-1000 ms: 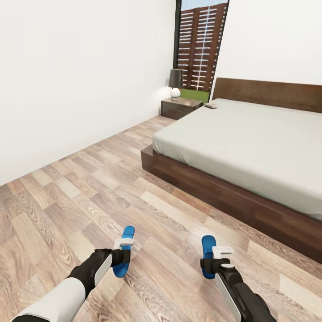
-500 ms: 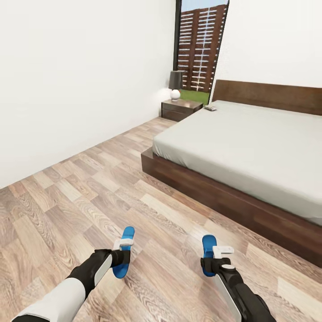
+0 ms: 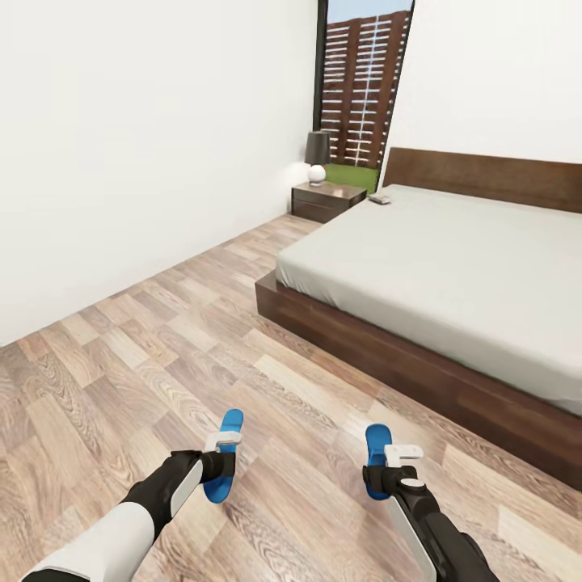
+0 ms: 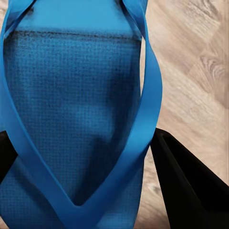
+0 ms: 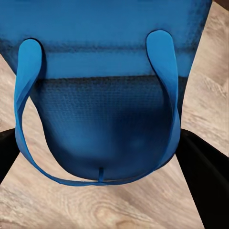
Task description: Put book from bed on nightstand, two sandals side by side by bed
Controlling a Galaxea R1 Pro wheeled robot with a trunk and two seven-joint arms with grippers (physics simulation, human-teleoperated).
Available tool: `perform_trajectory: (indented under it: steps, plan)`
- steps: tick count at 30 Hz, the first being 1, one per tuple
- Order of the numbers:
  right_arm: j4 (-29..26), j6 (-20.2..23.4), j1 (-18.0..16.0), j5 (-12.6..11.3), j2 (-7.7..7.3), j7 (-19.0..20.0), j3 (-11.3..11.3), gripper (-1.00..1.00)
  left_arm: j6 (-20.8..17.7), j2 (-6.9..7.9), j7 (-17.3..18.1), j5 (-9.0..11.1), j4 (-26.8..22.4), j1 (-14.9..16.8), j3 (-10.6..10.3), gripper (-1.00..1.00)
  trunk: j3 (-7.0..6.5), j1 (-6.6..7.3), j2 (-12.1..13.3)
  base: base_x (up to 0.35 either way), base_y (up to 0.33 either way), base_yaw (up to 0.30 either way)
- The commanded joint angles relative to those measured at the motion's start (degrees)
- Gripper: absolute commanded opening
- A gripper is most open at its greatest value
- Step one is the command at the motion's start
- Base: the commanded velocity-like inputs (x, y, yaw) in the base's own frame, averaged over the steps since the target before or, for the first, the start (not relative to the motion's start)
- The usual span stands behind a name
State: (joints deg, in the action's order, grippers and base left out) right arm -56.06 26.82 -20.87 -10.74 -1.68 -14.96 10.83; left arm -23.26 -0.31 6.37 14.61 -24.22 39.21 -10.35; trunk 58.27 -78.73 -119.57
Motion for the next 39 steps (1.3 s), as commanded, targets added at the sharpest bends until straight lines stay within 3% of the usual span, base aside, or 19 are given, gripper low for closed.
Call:
perform_trajectory:
  steps: [1, 12, 39]
  plan:
    - [-0.1, 0.2, 0.0, -0.7, -0.08, -0.6, 0.3, -1.00, -0.3, 0.04, 0.0, 0.4, -0.1, 0.0, -0.3, -1.00, -0.14, 0.23, 0.4, 0.000, 0.000, -0.038]
    - [0.1, 0.2, 0.0, -0.6, -0.08, -0.6, 0.3, -1.00, -0.3, 0.04, 0.0, 0.3, -0.2, 0.0, -0.4, -1.00, -2.11, 2.65, 4.8, 0.000, 0.000, -0.180]
    - [0.2, 0.1, 0.0, -0.3, -0.08, -0.6, 0.5, -1.00, 0.5, -0.04, -0.5, 0.2, -0.9, 0.0, -0.6, -1.00, -2.11, 2.65, 4.8, 0.000, 0.000, -0.037]
